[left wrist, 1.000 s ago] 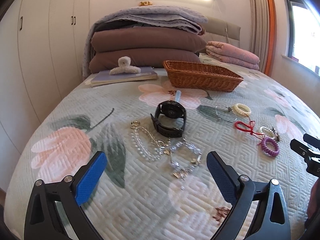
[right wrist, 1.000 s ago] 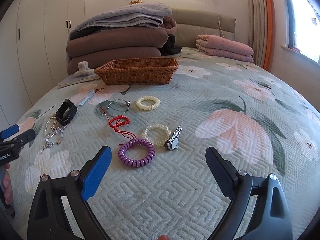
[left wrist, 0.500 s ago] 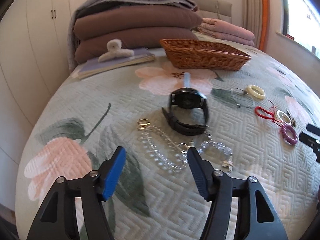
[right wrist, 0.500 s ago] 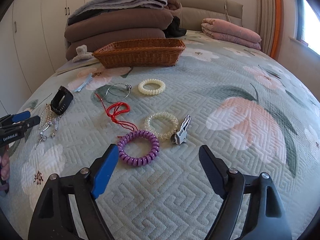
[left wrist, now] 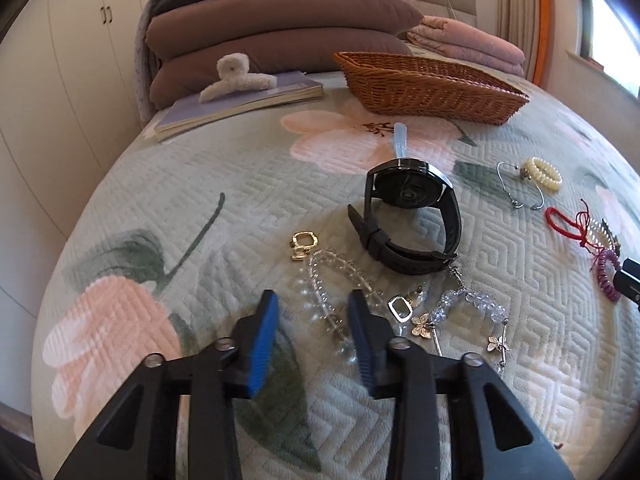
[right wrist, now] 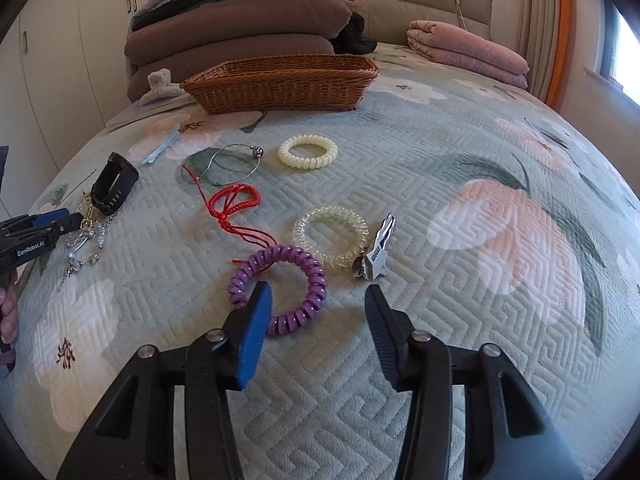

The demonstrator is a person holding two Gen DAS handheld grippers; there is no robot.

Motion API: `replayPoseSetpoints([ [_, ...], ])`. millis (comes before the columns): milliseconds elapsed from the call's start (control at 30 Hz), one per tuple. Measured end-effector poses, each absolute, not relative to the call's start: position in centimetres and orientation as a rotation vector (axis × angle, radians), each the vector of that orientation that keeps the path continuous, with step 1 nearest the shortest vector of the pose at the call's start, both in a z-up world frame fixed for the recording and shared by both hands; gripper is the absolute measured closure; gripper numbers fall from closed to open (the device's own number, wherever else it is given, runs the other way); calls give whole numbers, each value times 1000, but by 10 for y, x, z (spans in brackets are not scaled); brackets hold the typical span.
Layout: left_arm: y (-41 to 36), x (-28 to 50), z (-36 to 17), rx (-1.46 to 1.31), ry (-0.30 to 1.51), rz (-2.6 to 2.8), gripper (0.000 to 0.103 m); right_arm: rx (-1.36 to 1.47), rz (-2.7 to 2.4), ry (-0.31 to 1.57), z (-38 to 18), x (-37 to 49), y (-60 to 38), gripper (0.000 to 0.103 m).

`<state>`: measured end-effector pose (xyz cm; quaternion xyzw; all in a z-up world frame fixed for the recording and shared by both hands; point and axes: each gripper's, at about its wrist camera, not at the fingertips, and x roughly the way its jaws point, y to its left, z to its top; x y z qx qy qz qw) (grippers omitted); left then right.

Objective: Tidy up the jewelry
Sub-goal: 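Close the right gripper on the purple coil hair tie while the left gripper grasps the clear bead bracelet, then lift and carry the purple coil with the right gripper while the left carries the bead bracelet to the basket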

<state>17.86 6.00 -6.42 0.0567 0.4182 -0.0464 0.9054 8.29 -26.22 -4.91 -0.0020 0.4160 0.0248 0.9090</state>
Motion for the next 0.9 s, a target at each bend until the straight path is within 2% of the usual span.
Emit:
replayPoseSetpoints([
  [133, 58, 180, -64, 119, 862, -102, 92, -9, 61, 867, -50, 86, -260, 63],
  [167, 58, 179, -64, 115, 861, -104, 95, -8, 62, 871, -51, 87, -260, 65],
  [233, 58, 179, -64, 109, 860, -104, 96, -19, 51, 874, -52, 89, -259, 80],
  [400, 59, 178, -63, 83, 857, -99, 96, -17, 46, 875, -53, 91, -260, 89],
  [900, 30, 145, -42, 82, 781, -142, 96, -16, 113, 797, -30, 95, -257, 91],
])
